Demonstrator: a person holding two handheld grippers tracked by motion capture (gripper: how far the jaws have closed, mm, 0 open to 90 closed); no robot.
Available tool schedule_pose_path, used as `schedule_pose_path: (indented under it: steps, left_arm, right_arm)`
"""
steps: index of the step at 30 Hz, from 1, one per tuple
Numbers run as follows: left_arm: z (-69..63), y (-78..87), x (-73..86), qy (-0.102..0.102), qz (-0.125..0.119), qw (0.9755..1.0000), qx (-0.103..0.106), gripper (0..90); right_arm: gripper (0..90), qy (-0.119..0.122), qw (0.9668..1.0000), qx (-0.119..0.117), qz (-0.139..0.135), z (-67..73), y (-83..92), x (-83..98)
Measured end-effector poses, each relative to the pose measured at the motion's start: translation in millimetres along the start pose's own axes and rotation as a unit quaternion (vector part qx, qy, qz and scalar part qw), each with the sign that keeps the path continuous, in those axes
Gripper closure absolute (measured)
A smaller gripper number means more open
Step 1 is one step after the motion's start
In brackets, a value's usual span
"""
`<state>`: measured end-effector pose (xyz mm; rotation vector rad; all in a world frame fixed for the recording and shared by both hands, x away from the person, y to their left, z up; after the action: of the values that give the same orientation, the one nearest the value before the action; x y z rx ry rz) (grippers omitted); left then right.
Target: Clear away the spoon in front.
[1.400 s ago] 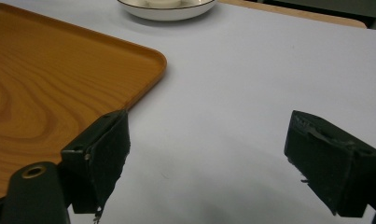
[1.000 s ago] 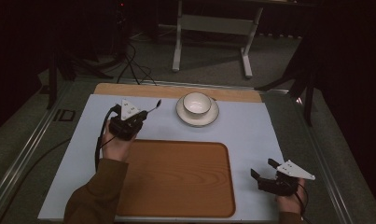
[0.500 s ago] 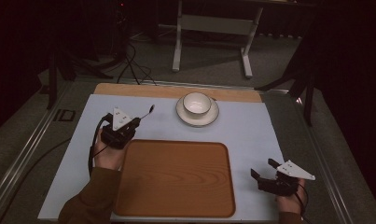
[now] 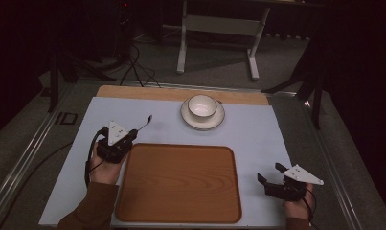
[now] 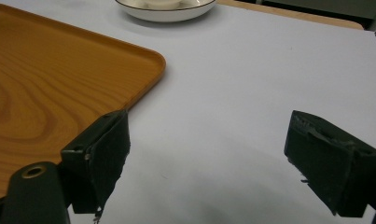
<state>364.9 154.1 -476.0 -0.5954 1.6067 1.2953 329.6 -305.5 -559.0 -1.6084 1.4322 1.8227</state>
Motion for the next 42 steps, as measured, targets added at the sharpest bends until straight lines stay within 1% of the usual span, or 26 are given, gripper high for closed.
schedule_pose_path:
  steps: [5, 10, 18, 21, 23, 24, 25, 37, 42]
  left_arm:
    - [1.9, 5.3, 7.6, 0.000, -0.001, 1.0000, -0.003, 89.0]
    - [3.6, 11.0, 15.8, -0.006, 0.002, 1.0000, -0.005, 89.0]
    - [8.4, 19.9, 26.3, -0.009, 0.003, 0.9999, -0.011, 89.0]
    - [9.3, 22.7, 29.1, -0.010, 0.002, 0.9999, -0.009, 89.0]
    - [9.4, 23.2, 29.9, -0.008, 0.001, 1.0000, -0.005, 89.0]
    - [10.0, 23.9, 31.6, -0.005, 0.000, 1.0000, 0.001, 89.0]
    - [10.3, 24.3, 32.7, -0.006, 0.000, 1.0000, -0.001, 89.0]
    - [5.8, 33.5, 38.1, -0.012, -0.003, 0.9999, 0.000, 88.9]
    - [1.4, 39.9, 43.4, -0.016, -0.004, 0.9999, 0.002, 88.9]
  right_arm:
    - [14.0, 0.000, 1.0000, 0.000, -0.001, -0.3, 0.0, 0.0]
    - [14.0, 0.000, 1.0000, 0.000, 0.000, -0.1, -0.3, 0.2]
    - [14.0, -0.001, 1.0000, 0.001, 0.001, -0.4, -0.8, 0.5]
    - [14.0, -0.001, 1.0000, 0.001, 0.002, -0.4, -1.1, 0.6]
    - [14.0, 0.000, 1.0000, 0.001, 0.002, -0.4, -1.2, 0.7]
    - [14.0, 0.000, 1.0000, 0.001, 0.002, -0.3, -1.3, 0.7]
    - [14.0, 0.000, 1.0000, 0.001, 0.002, -0.3, -1.3, 0.7]
    - [14.0, 0.000, 1.0000, 0.000, 0.002, -0.8, -1.6, 0.8]
    - [14.0, 0.000, 1.0000, 0.000, 0.002, -0.9, -1.3, 0.7]
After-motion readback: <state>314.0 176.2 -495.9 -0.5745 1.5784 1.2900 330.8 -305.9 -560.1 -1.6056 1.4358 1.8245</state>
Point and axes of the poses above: each handheld gripper's, and its own axes: y roughly backward along the jaws, x roughly out of its underside, z roughly to its left, the point moved 9 cm from there along -y, roughly forward along the jaws, and after that the axes turned 8 degrees about y, right-handed, at the moved point
